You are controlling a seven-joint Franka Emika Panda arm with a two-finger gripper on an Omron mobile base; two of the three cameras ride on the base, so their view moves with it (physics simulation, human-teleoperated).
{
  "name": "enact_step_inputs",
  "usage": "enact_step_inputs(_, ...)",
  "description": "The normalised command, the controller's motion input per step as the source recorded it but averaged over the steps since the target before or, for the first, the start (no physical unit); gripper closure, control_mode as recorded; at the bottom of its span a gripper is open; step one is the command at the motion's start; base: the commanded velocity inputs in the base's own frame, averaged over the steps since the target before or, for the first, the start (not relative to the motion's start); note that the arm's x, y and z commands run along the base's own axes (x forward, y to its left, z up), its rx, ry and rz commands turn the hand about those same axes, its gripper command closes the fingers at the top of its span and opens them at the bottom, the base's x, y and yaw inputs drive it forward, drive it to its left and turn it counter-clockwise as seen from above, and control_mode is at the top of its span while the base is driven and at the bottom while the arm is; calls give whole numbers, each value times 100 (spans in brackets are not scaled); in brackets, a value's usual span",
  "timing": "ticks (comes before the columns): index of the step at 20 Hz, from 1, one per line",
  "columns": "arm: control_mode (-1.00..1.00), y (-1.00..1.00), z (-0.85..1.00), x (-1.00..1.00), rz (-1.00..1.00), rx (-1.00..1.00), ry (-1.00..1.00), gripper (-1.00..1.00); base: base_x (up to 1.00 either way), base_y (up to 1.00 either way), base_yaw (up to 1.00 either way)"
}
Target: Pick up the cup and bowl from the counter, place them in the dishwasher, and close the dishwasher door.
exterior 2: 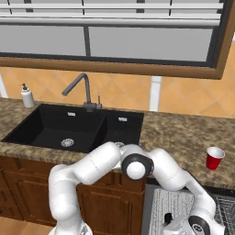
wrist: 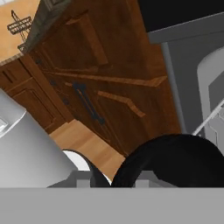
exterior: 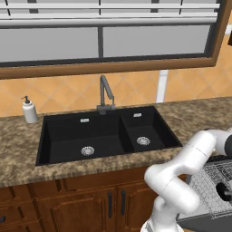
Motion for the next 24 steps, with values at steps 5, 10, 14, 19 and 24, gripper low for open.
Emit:
enact_step_inputs(5,-100,0,-7,0,0,0,3,-100,0,0,0)
enact_step_inputs(10,-100,2,-10,8,0,0,9,-100,0,0,0)
enact_step_inputs(14,-100,0,-41,52,0,-28,9,-100,0,0,0)
enact_step_inputs(19,-100,0,-86,24,0,-44,-7,-100,0,0,0)
enact_step_inputs(24,-100,-9,-50,9,0,-33,-6,-100,0,0,0)
